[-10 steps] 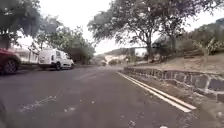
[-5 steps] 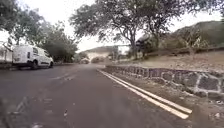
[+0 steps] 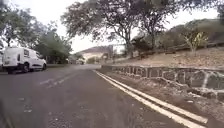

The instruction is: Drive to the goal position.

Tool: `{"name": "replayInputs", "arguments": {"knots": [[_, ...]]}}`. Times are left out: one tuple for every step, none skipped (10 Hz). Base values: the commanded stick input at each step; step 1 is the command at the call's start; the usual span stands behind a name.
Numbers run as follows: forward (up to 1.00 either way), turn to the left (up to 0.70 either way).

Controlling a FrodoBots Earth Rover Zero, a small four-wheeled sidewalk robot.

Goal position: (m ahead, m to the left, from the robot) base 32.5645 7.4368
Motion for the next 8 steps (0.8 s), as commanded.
{"name": "replayInputs", "arguments": {"knots": [[0.7,0.11],[0.7,0.0],[0.7,0.0],[0.7,0.0],[0.7,0.0],[0.7,0.0],[0.7,0.0],[0.7,0.0]]}}
